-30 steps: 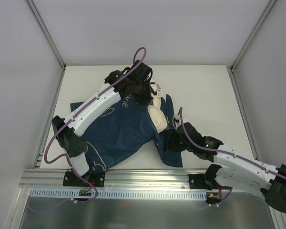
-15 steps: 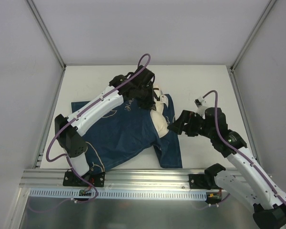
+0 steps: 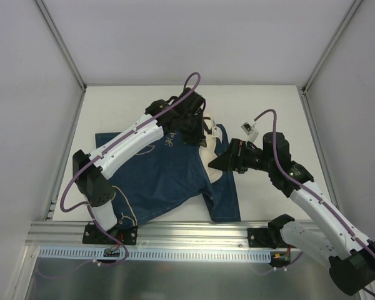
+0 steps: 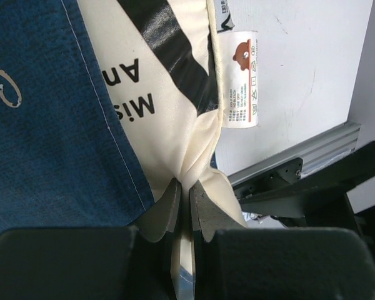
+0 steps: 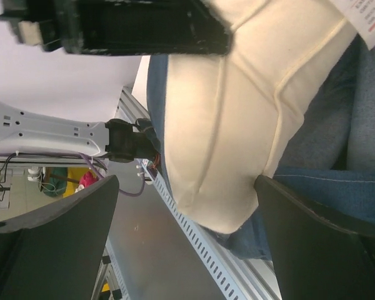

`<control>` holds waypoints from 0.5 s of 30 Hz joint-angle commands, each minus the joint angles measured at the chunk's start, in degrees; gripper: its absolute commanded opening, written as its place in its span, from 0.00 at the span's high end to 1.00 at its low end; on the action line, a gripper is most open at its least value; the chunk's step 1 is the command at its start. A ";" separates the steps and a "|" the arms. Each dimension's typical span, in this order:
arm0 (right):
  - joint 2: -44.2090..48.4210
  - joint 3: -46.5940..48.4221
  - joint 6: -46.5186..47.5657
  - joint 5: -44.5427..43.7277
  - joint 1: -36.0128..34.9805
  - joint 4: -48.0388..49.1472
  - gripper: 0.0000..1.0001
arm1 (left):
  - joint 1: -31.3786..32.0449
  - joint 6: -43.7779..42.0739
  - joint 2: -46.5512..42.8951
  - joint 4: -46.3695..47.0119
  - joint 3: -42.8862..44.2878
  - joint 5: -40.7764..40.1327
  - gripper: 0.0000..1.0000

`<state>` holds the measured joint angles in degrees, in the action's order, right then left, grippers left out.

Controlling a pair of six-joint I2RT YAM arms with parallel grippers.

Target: Remove the pillowcase from the pillow

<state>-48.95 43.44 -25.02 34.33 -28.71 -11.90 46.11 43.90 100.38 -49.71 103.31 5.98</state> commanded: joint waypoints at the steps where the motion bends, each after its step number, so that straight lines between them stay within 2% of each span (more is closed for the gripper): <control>1: -2.81 0.77 -1.44 -0.66 -0.03 3.63 0.04 | 0.83 0.57 -1.50 4.45 0.93 2.99 1.00; 6: -7.82 0.33 -3.28 -0.14 -1.35 8.29 0.04 | 1.09 0.66 -1.41 4.63 0.93 3.25 1.00; 8: -9.05 0.42 -3.46 -0.49 -2.40 9.35 0.14 | 1.18 0.66 -1.33 4.89 0.93 3.34 1.00; 9: -9.32 0.24 -3.81 -0.31 -2.58 9.96 0.31 | 1.26 0.66 -1.24 4.89 1.02 3.51 1.00; 11: -9.50 -0.63 -4.51 -0.83 -2.67 11.02 0.43 | 1.44 0.66 -1.32 4.89 1.11 3.60 1.00; 14: -9.94 -1.51 -5.31 -2.33 -2.58 11.11 0.43 | 1.53 0.57 -1.50 4.89 1.11 3.43 1.00; 15: -10.03 -1.86 -5.48 -2.68 -2.58 11.02 0.32 | 1.53 0.57 -1.85 4.89 1.02 3.34 1.00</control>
<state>-58.19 42.28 -29.36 33.19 -30.68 -5.78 46.15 43.64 100.51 -50.02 103.26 5.48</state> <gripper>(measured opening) 0.622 0.033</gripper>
